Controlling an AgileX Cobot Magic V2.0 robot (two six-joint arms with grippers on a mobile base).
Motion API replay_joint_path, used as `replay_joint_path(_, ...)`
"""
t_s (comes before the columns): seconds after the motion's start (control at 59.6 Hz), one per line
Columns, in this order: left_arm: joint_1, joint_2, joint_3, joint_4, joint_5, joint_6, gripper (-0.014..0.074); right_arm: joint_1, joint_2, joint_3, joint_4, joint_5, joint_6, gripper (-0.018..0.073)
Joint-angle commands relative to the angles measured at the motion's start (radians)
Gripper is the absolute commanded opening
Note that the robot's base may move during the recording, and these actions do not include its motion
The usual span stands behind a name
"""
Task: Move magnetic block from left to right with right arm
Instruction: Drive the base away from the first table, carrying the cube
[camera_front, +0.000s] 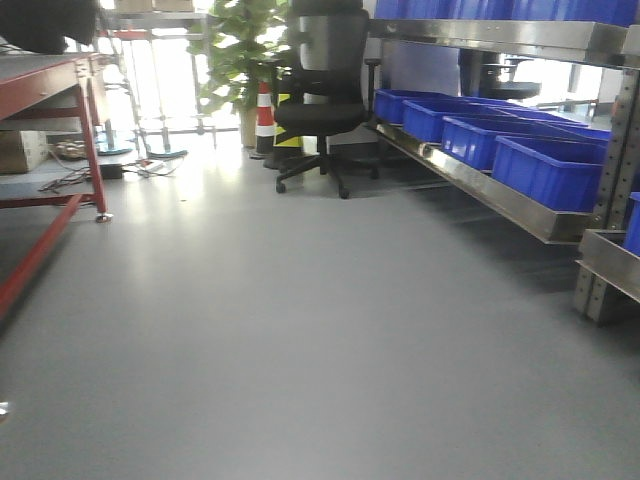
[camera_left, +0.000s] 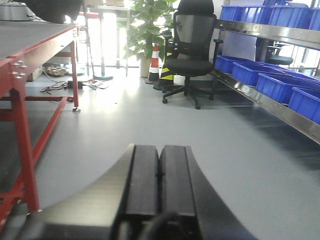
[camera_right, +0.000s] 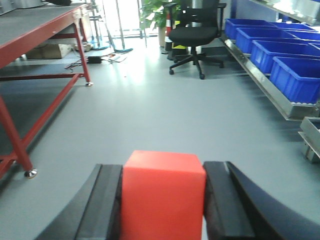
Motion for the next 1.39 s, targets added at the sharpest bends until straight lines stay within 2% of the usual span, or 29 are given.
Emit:
replay_joint_path(0.0, -0.001, -0.014, 0.008, 0.000, -0.092, -0.007, -0.0116, -0.006, 0.017, -0.026, -0.020, -0.085, -0.009, 0.0204)
replay_joint_path(1.375, -0.001, -0.014, 0.008, 0.000, -0.092, -0.007, -0.0116, -0.006, 0.017, -0.026, -0.020, -0.085, -0.009, 0.0204)
